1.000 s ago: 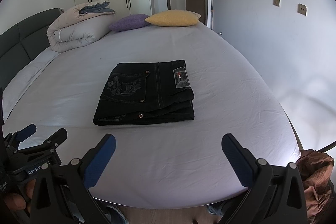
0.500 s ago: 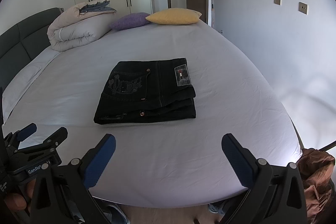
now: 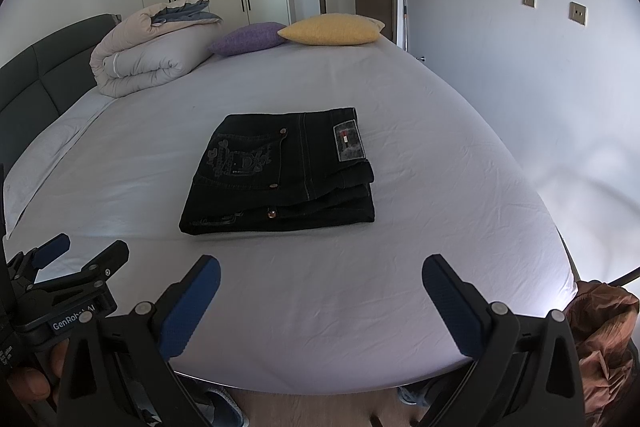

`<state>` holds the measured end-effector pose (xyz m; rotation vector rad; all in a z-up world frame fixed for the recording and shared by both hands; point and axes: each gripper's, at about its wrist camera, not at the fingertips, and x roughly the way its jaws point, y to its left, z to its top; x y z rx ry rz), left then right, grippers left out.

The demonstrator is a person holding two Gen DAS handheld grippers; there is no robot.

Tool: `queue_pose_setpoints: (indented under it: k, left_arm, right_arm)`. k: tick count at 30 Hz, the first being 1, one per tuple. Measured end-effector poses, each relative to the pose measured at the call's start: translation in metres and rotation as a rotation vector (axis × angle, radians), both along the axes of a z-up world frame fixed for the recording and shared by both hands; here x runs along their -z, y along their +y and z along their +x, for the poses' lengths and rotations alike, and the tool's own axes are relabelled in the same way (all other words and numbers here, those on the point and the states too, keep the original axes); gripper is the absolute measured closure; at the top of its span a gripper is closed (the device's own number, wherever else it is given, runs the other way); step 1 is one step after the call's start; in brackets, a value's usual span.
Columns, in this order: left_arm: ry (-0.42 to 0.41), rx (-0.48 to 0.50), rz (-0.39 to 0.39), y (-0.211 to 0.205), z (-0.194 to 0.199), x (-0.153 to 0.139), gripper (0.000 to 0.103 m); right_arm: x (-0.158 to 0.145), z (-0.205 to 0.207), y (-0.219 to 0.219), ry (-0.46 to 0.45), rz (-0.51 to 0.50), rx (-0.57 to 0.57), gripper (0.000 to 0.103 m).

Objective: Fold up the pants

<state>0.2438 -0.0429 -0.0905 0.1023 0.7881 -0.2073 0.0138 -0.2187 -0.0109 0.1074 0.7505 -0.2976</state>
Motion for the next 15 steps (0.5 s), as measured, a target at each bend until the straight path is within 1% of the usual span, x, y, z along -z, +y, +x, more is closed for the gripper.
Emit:
queue_pose_setpoints:
  k: [15]
  left_arm:
    - [0.001,0.001,0.000,0.0005,-0.0001,0.0006,0.000]
  right_arm:
    - [0.0046,-0.0023,0.0024,0.004,0.005,-0.002,0.000]
